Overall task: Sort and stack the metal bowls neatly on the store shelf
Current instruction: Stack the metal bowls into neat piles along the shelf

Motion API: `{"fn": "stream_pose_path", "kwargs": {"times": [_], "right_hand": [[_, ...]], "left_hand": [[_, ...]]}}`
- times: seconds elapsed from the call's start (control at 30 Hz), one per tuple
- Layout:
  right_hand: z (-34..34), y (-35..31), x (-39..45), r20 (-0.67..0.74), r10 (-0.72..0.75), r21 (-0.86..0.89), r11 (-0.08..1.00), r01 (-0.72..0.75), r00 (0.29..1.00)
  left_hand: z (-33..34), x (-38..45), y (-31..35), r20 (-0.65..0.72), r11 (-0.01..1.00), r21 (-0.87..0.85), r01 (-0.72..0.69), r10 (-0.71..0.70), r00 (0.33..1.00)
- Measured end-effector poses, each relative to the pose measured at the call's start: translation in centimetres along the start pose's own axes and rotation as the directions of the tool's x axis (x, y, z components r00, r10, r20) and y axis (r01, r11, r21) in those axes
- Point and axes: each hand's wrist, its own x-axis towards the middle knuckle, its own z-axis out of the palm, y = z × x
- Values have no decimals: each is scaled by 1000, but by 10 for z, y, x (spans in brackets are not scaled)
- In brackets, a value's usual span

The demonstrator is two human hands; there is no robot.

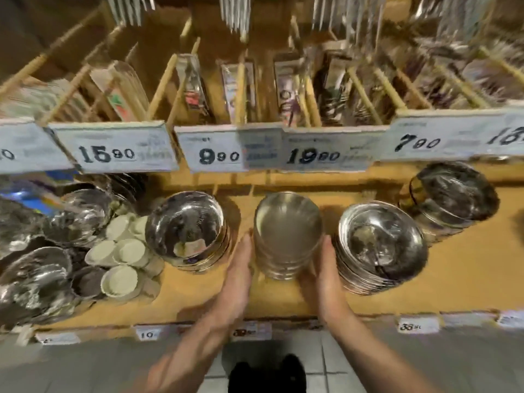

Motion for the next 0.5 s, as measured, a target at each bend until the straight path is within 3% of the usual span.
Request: {"fn": "stream_pose_path", "kwargs": {"times": [0.23,0.5], "right_hand": [[11,-3,-1,28,-39,-82,996,41,999],[19,-3,-26,17,-86,-131,987,87,996]], "left_hand": [[-5,37,-4,117,999,-13,49,-47,992],[-20,22,-1,142,999,-43,33,-27,989]]}}
